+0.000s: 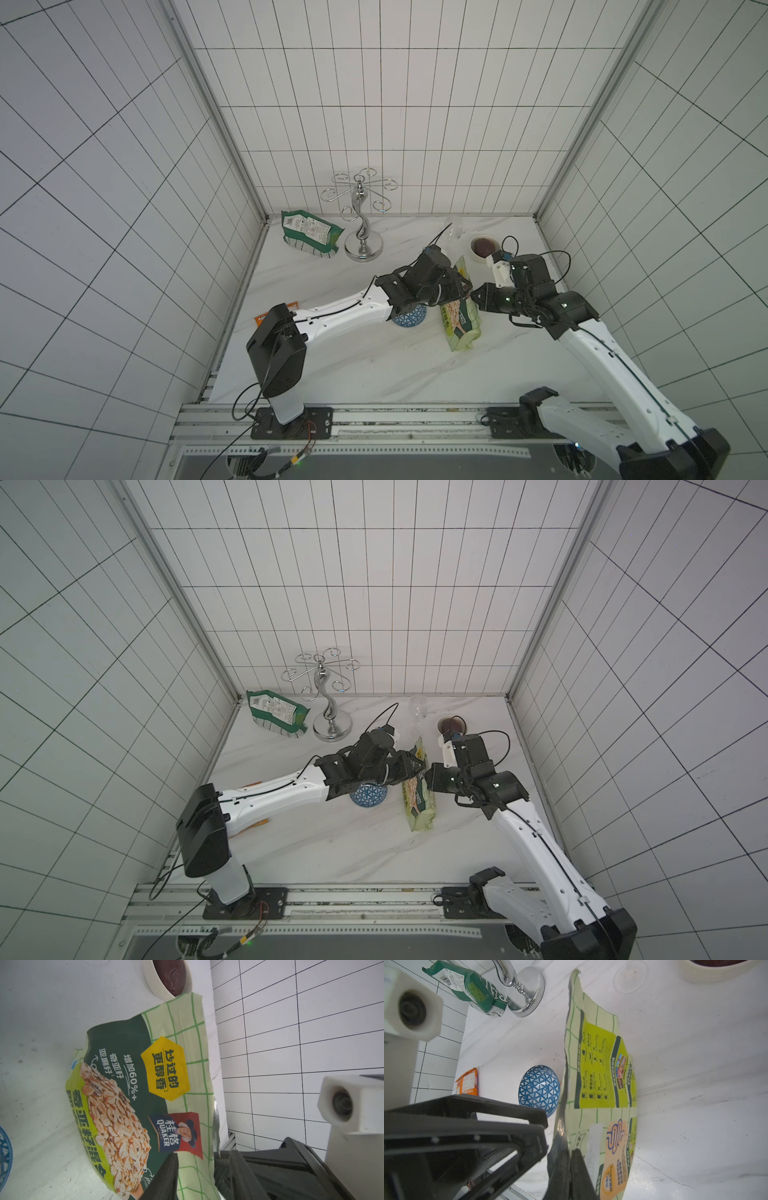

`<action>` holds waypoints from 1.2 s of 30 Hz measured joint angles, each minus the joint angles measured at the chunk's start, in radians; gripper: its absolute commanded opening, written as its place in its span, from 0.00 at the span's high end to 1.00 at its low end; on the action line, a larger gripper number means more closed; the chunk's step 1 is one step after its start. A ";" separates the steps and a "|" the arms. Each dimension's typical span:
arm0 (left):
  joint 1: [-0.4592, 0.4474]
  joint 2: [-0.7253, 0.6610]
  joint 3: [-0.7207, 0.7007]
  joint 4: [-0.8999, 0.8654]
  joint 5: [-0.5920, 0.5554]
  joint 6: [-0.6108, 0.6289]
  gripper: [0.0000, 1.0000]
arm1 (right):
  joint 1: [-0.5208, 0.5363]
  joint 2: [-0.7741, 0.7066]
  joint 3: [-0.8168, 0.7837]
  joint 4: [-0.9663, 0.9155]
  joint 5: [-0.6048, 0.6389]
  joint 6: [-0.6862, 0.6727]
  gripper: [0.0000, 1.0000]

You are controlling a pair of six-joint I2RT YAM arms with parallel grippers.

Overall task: Pour the oats into the breakfast bowl
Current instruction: Open the oats bag at the center of the board.

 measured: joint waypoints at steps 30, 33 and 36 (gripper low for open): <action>-0.003 0.076 0.046 0.025 0.003 -0.061 1.00 | 0.001 0.000 0.000 -0.005 0.026 -0.001 1.00; -0.003 0.087 0.050 0.031 0.007 -0.065 1.00 | 0.002 0.005 0.000 -0.015 0.056 -0.008 1.00; -0.003 0.092 0.046 0.030 0.001 -0.072 1.00 | 0.012 0.030 0.004 -0.028 0.089 -0.023 1.00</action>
